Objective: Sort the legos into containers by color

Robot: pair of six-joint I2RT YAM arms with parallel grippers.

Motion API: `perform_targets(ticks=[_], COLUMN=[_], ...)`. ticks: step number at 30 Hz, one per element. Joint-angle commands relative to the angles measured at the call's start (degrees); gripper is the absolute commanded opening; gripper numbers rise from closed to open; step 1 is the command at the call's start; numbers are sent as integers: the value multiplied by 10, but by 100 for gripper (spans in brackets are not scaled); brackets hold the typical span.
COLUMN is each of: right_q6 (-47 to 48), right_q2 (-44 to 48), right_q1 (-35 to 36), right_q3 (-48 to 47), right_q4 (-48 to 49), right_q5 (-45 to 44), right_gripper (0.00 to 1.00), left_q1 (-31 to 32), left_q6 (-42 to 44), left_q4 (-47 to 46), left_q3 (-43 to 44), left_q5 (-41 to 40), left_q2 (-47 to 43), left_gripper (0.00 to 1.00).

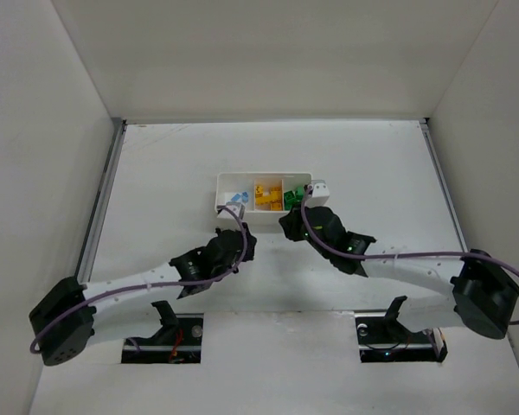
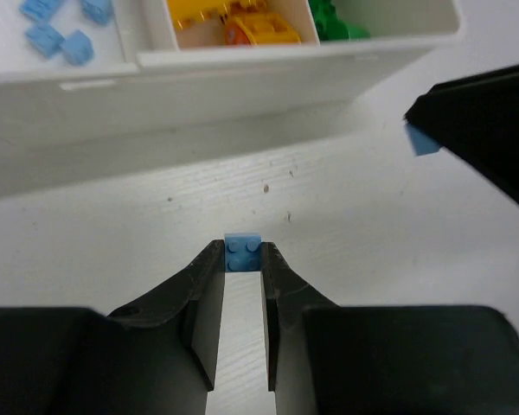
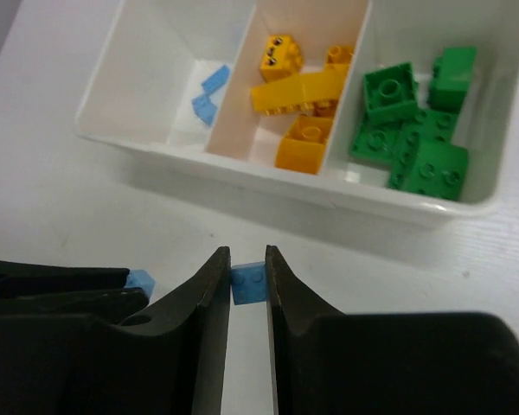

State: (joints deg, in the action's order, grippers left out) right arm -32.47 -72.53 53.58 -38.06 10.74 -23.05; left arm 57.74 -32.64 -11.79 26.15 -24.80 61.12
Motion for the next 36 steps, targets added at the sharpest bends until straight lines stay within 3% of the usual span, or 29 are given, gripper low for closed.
perform_targets(ticks=[1, 6, 12, 17, 20, 31, 34, 36], right_q6=[-8, -3, -1, -9, -8, -30, -35, -30], right_q2=[-50, -163, -276, -299, -263, -53, -3, 28], right_q1=[-6, -12, -39, -52, -54, -44, -27, -17], right_q3=[-62, -167, -278, -324, -294, -37, 10, 37], right_q4=[86, 109, 104, 96, 104, 147, 146, 141], right_q5=[34, 68, 76, 79, 80, 13, 1, -14], right_gripper=[23, 23, 27, 50, 57, 56, 56, 58], left_q1=[-33, -84, -130, -149, -158, -195, -212, -224], left_q6=[-29, -51, -53, -44, -35, 29, 46, 50], left_q4=[22, 51, 66, 55, 44, -18, -28, -30], left_q3=[-28, -52, -46, -23, -2, 124, 161, 178], left_q5=[-10, 10, 26, 38, 40, 61, 55, 55], left_q2=[-62, -153, -199, -184, -163, 39, 100, 124], left_gripper=[13, 14, 15, 15, 15, 19, 26, 38])
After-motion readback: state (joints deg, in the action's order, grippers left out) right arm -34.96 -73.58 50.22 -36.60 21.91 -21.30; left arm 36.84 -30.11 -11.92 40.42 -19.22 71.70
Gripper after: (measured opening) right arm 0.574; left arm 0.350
